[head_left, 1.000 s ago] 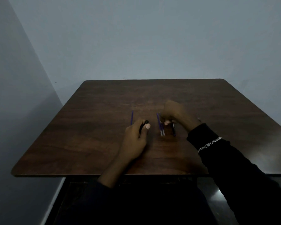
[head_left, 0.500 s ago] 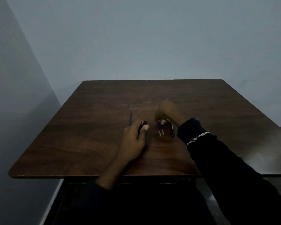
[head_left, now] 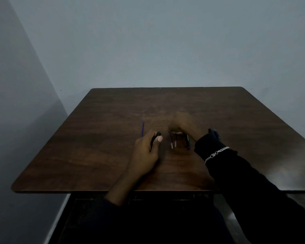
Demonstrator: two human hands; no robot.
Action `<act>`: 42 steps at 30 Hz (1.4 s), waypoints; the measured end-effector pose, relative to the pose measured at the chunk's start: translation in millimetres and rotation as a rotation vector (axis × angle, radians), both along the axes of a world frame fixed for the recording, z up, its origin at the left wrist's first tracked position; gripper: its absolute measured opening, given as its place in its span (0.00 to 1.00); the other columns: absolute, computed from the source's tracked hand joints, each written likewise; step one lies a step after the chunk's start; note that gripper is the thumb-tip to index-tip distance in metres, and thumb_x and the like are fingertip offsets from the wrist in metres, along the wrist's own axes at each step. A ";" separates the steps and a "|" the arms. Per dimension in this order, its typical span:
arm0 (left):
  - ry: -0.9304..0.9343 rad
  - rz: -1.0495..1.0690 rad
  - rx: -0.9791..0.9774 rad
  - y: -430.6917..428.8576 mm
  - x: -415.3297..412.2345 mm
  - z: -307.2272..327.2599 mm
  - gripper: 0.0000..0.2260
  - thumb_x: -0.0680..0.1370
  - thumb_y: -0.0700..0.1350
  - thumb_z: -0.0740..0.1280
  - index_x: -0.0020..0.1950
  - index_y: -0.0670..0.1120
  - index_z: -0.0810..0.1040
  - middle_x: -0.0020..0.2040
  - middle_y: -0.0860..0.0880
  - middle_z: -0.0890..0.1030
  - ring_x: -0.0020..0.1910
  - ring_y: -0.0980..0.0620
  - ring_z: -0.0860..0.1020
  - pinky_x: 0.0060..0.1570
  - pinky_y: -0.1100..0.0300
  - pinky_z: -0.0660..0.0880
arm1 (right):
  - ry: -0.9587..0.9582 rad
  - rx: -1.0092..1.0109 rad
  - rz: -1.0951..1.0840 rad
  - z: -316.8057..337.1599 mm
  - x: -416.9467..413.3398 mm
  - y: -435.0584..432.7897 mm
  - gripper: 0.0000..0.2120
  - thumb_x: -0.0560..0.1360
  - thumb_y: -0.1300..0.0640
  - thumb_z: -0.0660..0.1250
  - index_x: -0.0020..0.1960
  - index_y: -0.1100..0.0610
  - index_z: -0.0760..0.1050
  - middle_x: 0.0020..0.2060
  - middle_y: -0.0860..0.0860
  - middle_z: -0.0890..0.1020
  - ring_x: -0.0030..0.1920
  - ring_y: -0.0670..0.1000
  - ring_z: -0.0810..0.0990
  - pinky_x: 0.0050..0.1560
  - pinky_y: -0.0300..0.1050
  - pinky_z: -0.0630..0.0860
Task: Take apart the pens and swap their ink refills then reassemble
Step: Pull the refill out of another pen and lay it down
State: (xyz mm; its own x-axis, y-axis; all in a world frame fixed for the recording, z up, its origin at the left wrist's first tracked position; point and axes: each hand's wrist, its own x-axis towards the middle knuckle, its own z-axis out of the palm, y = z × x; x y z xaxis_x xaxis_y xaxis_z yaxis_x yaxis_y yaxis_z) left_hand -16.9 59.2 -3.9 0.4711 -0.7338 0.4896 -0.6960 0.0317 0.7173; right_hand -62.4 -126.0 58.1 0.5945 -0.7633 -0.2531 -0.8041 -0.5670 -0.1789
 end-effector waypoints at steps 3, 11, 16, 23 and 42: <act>-0.001 0.003 -0.002 0.0 -0.4 0.1 0.09 0.85 0.42 0.64 0.45 0.45 0.74 0.33 0.55 0.72 0.32 0.59 0.71 0.35 0.69 0.64 | -0.131 -0.033 -0.008 2.1 -5.8 -4.5 0.15 0.75 0.48 0.74 0.49 0.61 0.80 0.45 0.56 0.79 0.49 0.56 0.82 0.46 0.49 0.81; 0.041 -0.047 0.015 0.2 -0.7 1.5 0.11 0.86 0.42 0.64 0.43 0.48 0.73 0.33 0.55 0.73 0.32 0.59 0.73 0.36 0.68 0.67 | -0.914 -0.049 -0.049 10.8 -47.0 4.7 0.17 0.70 0.51 0.73 0.28 0.60 0.76 0.20 0.48 0.75 0.22 0.45 0.70 0.25 0.37 0.70; 0.088 -0.102 0.042 1.2 -1.0 1.1 0.10 0.86 0.43 0.63 0.45 0.45 0.75 0.36 0.50 0.81 0.33 0.56 0.80 0.38 0.59 0.76 | -1.246 -0.002 -0.051 3.4 -59.3 37.2 0.09 0.68 0.49 0.68 0.34 0.54 0.78 0.25 0.49 0.78 0.26 0.42 0.71 0.26 0.36 0.69; 0.152 -0.113 0.015 0.7 0.3 -1.3 0.09 0.87 0.43 0.61 0.49 0.45 0.78 0.36 0.49 0.82 0.32 0.53 0.81 0.35 0.60 0.76 | -1.402 -0.022 0.026 -6.4 -58.1 58.7 0.11 0.74 0.57 0.69 0.36 0.61 0.76 0.27 0.54 0.77 0.27 0.42 0.70 0.27 0.39 0.69; 0.168 -0.143 -0.027 -0.1 4.6 -7.5 0.09 0.86 0.47 0.62 0.59 0.50 0.81 0.35 0.54 0.80 0.34 0.59 0.78 0.38 0.64 0.73 | -1.464 0.019 0.085 -16.2 -62.2 64.1 0.12 0.77 0.64 0.70 0.36 0.60 0.75 0.26 0.48 0.74 0.25 0.41 0.69 0.27 0.35 0.67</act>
State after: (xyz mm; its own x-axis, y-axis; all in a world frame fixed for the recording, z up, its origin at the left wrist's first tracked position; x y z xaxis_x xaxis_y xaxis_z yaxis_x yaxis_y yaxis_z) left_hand -12.3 59.1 -11.4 0.4397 -0.7867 0.4334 -0.5540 0.1422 0.8203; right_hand -124.6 -61.9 41.9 0.3654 -0.7172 0.5934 0.1331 -0.5907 -0.7959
